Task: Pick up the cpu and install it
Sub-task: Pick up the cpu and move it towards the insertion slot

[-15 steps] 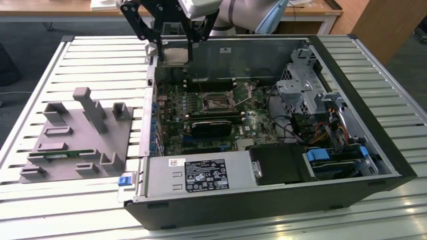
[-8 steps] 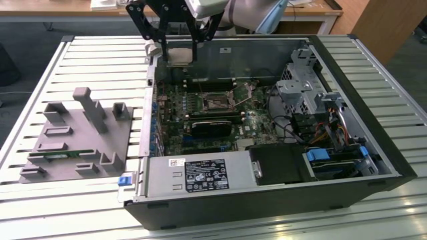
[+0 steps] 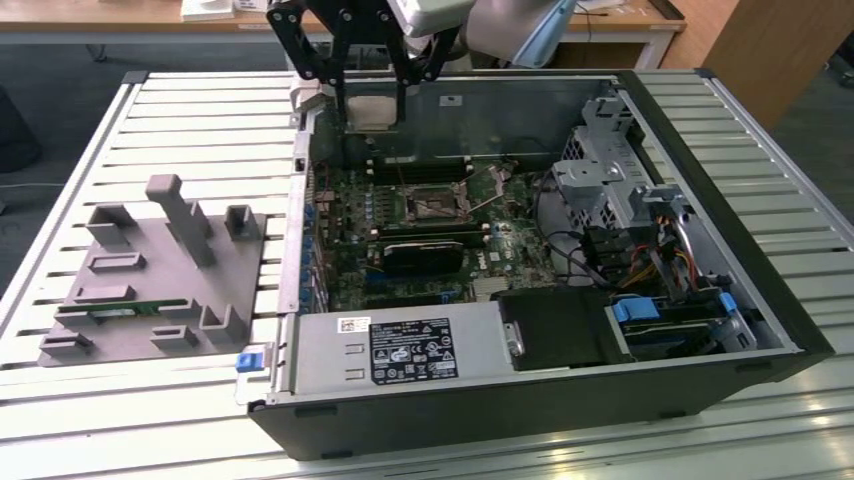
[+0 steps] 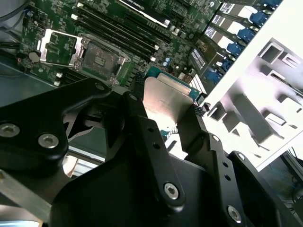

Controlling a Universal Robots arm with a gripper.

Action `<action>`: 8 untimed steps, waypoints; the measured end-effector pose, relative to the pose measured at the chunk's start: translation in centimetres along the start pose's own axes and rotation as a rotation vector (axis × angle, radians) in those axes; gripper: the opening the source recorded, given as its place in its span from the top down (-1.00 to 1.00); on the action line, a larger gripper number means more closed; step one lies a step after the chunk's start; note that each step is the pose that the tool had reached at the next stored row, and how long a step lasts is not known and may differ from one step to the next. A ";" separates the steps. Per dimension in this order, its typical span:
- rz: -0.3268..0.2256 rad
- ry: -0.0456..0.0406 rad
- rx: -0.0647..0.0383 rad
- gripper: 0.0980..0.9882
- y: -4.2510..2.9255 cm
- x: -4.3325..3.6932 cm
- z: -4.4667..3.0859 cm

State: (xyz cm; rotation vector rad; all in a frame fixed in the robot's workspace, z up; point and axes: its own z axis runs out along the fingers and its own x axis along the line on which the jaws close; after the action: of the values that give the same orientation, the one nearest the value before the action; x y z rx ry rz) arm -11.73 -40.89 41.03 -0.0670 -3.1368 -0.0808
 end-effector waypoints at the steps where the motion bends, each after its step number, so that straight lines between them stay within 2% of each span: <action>1: 0.000 0.0000 0.000 0.03 0.01 -0.12 0.00; 8: 0.000 0.0000 0.000 0.03 0.04 -0.87 0.00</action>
State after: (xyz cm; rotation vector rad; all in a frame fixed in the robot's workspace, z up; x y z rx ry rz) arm -10.86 -40.89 41.03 -0.0672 -3.1368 -0.0807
